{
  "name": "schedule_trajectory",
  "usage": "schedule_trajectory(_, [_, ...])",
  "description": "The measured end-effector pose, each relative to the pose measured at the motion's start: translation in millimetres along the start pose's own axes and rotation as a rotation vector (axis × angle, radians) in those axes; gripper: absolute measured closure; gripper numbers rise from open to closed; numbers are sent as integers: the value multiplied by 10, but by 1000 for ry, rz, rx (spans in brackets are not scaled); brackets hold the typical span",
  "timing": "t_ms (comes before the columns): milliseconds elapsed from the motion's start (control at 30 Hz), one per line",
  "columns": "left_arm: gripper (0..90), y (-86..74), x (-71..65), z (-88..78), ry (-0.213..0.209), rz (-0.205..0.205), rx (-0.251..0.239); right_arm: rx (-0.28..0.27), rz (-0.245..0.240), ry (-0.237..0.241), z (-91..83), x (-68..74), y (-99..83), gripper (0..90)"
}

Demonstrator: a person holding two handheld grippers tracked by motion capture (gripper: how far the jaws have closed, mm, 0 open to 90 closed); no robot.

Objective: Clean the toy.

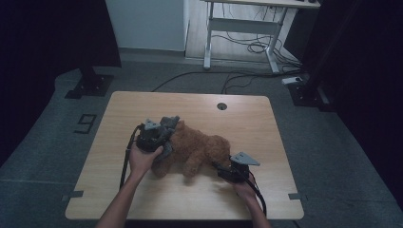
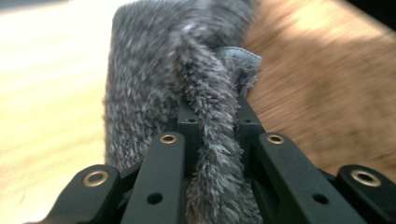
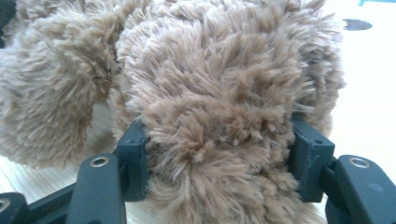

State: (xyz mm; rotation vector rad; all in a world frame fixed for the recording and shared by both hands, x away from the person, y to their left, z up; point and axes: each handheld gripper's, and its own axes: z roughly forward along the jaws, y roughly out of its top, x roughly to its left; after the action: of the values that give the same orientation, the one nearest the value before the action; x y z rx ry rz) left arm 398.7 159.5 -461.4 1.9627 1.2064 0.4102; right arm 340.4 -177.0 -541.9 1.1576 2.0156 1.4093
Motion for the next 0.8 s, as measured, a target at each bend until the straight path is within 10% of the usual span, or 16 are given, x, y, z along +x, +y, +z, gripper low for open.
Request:
schedule_trajectory(267, [781, -51, 101, 43, -82, -71, -22, 0, -3, 2, 23, -29, 6, 378])
schedule_trajectory(533, [778, 642, -332, -140, -157, 26, -148, 0, -43, -36, 215, -11, 99, 387])
schedule_trajectory(633, [774, 738, -427, -27, -149, 46, -121, 2, -48, -32, 205, -18, 93, 386])
schedule_trajectory(800, [776, 681, -457, 349, -123, 62, 56, 17, -78, -18, 137, -30, 59, 382])
